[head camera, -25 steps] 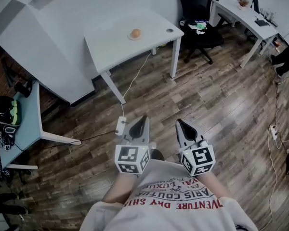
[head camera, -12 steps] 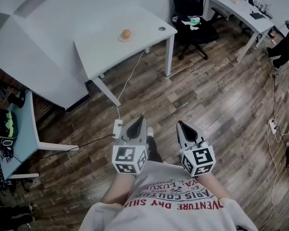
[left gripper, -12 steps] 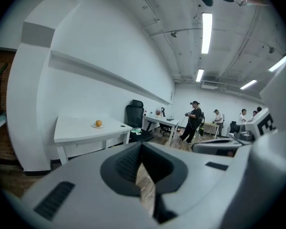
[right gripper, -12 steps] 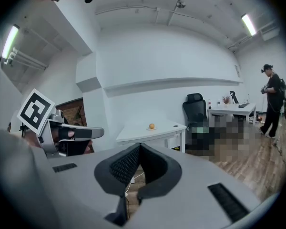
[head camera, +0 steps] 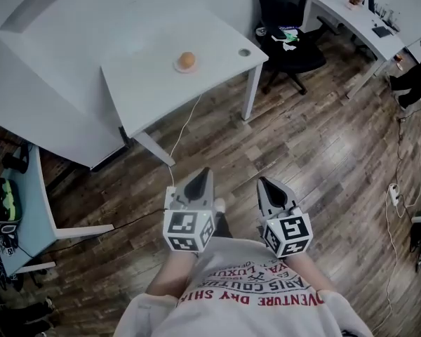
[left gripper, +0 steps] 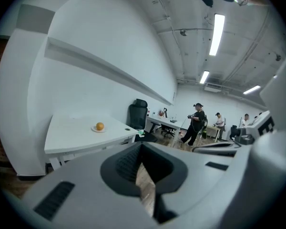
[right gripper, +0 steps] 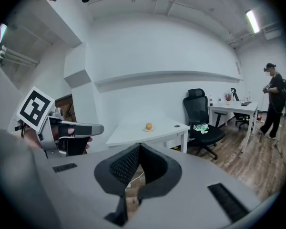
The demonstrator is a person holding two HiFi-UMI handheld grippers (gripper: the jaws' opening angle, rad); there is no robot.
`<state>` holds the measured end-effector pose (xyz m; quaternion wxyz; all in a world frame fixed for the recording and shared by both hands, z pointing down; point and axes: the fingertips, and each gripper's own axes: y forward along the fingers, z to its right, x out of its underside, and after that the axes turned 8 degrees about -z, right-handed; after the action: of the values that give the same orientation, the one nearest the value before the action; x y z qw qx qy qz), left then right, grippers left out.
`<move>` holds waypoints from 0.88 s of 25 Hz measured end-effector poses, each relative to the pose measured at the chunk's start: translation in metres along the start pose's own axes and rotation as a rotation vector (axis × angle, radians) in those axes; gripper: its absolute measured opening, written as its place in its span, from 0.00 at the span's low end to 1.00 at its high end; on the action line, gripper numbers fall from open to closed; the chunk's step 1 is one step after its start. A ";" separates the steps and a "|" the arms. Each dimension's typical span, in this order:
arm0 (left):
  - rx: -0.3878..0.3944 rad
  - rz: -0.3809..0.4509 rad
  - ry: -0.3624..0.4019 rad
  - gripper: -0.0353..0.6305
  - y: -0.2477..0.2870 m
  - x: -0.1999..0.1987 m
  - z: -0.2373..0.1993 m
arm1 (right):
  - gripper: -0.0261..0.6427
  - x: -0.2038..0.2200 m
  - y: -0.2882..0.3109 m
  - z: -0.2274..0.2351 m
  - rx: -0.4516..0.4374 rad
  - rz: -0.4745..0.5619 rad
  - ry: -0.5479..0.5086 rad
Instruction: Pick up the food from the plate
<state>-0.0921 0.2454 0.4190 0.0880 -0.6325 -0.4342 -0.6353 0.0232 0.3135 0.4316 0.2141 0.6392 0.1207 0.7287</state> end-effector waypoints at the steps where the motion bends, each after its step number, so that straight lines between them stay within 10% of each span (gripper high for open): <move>1: 0.004 0.002 0.000 0.06 0.008 -0.009 -0.012 | 0.06 -0.011 0.013 0.000 0.005 0.003 -0.001; 22: -0.036 0.000 -0.004 0.06 0.141 -0.099 -0.174 | 0.06 -0.117 0.224 0.013 -0.015 -0.030 -0.032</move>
<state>-0.1068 0.0009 0.4250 0.0759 -0.6352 -0.4230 -0.6418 0.0114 0.0602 0.4311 0.2316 0.6471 0.1213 0.7162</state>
